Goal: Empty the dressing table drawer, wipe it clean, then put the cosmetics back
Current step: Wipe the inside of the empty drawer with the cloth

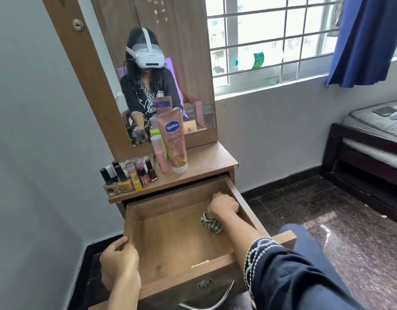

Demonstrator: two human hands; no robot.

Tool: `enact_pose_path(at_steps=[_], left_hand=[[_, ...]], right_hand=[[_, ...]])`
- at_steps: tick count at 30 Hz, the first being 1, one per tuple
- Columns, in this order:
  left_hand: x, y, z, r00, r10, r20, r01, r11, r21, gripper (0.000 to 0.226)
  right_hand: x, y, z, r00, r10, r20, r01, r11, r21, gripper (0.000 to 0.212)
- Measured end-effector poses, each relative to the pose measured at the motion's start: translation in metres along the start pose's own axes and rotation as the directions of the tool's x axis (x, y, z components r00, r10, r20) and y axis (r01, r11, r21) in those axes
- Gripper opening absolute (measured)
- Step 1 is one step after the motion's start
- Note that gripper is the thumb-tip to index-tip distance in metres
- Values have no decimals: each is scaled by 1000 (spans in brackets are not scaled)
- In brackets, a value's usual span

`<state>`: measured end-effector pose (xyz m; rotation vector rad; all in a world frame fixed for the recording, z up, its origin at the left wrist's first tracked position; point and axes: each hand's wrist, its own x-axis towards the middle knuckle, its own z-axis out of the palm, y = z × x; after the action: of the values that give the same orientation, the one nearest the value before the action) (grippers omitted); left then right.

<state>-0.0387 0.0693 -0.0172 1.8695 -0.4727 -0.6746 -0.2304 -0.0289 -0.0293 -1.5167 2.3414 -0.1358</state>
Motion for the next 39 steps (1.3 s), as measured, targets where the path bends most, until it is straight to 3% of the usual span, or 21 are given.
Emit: enact_pose_path(at_steps=[5, 8, 13, 20, 23, 27, 30, 34, 39], left_hand=[[-1, 2, 0, 1000, -6, 5, 5, 1000, 9, 23], [0, 2, 0, 1000, -13, 1, 13, 1000, 10, 22], [4, -1, 1, 1000, -2, 11, 2, 1000, -17, 22], [13, -8, 4, 999, 20, 28, -19, 998, -63, 17], [15, -9, 5, 1000, 11, 9, -10, 999, -45, 17], [13, -9, 6, 1000, 9, 10, -8, 998, -60, 17], [12, -8, 6, 1000, 13, 4, -13, 999, -52, 16], [13, -8, 5, 999, 25, 22, -24, 999, -44, 18], [9, -3, 5, 1000, 28, -11, -28, 999, -34, 20]], right_hand=[[-22, -14, 1, 987, 36, 160, 18, 947, -321, 38], [-35, -18, 7, 981, 44, 189, 28, 931, -363, 31], [-21, -15, 8, 998, 65, -3, -63, 950, -305, 24], [12, -14, 1, 985, -30, -172, 8, 992, -126, 31], [13, -13, 0, 991, -19, -130, 16, 999, -28, 30], [7, -8, 3, 999, -26, 35, 23, 997, 75, 63], [5, -7, 6, 991, 36, 128, -51, 992, 116, 77], [-14, -11, 2, 990, 71, 124, -57, 992, -113, 51], [-46, -16, 7, 956, 128, 263, -19, 924, -381, 36]])
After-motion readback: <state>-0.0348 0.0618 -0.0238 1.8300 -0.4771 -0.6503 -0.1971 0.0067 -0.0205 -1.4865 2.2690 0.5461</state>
